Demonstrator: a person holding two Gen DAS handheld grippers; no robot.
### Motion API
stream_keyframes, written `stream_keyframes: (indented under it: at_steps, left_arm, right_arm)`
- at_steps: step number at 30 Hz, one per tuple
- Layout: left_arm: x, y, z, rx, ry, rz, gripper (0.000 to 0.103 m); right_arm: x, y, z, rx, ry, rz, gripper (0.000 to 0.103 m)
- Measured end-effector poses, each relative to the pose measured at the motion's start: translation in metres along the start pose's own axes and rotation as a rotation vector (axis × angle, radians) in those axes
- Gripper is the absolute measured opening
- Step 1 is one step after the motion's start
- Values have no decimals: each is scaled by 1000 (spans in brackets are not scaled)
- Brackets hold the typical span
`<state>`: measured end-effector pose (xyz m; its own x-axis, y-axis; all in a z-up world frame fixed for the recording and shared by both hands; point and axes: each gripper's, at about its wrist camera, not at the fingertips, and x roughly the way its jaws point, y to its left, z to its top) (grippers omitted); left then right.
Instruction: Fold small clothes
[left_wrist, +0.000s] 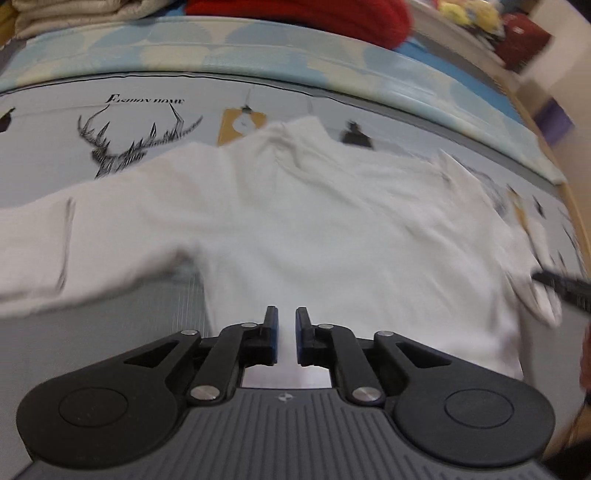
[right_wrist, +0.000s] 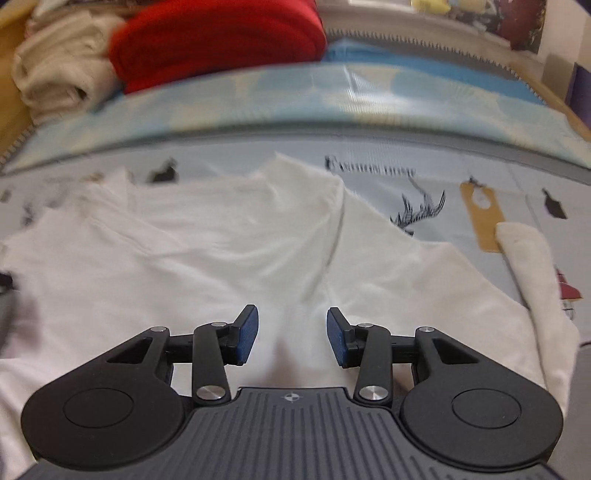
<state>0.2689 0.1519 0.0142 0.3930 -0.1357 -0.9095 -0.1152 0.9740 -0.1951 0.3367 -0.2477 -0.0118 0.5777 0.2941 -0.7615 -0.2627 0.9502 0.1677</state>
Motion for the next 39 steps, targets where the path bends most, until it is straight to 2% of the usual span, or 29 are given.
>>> stream_keyframes:
  at_steps: [4,6,8,10,12,14,15,20,22,25,29,31,33,36,38,39]
  left_arm:
    - [-25,-2,-68,-18,25,-87,12]
    - [-24,-3,-97,-31,61,-67,12]
    - [-22,-6,-110,-24,81,-27,12]
    - [-21,-11,-114,-10,93,-45,13]
    - [-16,-13,-114,-7,111,-57,19]
    - [-8,-16,-111,-9,136,-49,30]
    - [-3,-18,-109,-15,148,-44,31]
    - [20,-25,-106,-42,208,-64,46]
    - [28,-33,-105,-15,226,-65,48]
    - [40,-45,-108,49,263,-38,57]
    - [48,-51,-115,109,303,-5,57]
    - [48,-50,-118,114,309,-7,57]
    - [49,-49,-122,130,313,-6,57]
    - [51,-47,-127,161,323,6,47]
    - [51,-48,-131,184,322,-3,19]
    - [50,-48,-131,199,318,-8,12]
  right_arm:
    - [-53,17,-23,-20,-60,94,43]
    - [-67,26,-39,-20,-45,150,43]
    - [-68,37,-52,-21,1,193,43]
    - [-64,50,-62,-47,49,196,43]
    - [-57,62,-69,-90,95,183,44]
    - [-48,72,-74,-127,133,166,45]
    - [-46,77,-77,-138,150,157,47]
    - [-16,87,-73,-119,227,132,53]
    - [-7,95,-71,-116,250,152,57]
    - [4,110,-71,-159,275,159,58]
    - [13,124,-74,-212,318,138,57]
    - [16,125,-76,-234,337,119,51]
    - [16,122,-77,-238,344,102,20]
    - [12,113,-78,-209,355,111,7]
    - [3,108,-79,-199,342,127,6]
    - [-2,104,-79,-192,334,140,6]
